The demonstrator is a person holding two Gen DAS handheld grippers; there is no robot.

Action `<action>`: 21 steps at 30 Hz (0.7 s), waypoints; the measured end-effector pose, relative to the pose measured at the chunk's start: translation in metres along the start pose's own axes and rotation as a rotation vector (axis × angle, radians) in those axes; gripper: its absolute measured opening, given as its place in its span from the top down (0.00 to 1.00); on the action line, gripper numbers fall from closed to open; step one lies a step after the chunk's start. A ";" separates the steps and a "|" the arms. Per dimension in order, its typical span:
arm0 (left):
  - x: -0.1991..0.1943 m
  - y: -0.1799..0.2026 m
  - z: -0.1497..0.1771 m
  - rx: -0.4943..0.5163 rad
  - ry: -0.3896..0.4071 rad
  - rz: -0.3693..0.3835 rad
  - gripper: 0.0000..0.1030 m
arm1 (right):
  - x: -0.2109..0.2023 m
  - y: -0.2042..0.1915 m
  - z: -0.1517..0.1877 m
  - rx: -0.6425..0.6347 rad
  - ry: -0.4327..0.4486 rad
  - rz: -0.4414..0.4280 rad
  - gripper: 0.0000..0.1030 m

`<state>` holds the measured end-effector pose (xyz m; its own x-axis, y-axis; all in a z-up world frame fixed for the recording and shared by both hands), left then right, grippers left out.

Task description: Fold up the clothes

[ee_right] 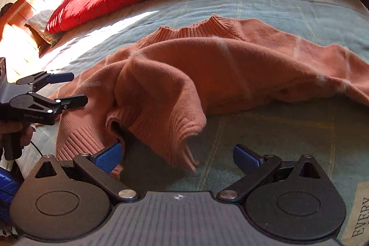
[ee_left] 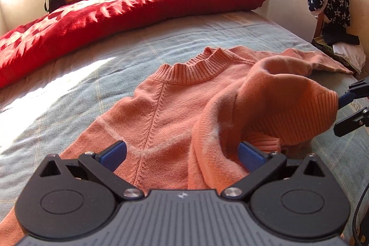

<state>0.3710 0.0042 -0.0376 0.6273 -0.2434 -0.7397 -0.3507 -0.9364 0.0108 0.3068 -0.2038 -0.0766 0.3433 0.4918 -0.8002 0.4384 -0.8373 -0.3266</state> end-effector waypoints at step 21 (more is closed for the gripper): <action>0.024 0.124 0.049 0.513 -0.142 -0.084 0.01 | -0.017 -0.010 0.059 -0.191 -0.075 0.115 0.00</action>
<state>0.3085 -0.1054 -0.0873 0.5797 -0.1030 -0.8083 -0.6204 -0.6989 -0.3559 0.2476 -0.2183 -0.0892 0.3401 0.3707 -0.8642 0.5516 -0.8230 -0.1359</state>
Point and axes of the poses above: each gripper's, at about its wrist camera, not at the fingertips, and x roughly the way its jaws point, y to its right, z to its underside, the point moved 6 cm from there along x, roughly the way its jaws point, and after that the axes turned 5 degrees about -x, right-handed, at the moved point
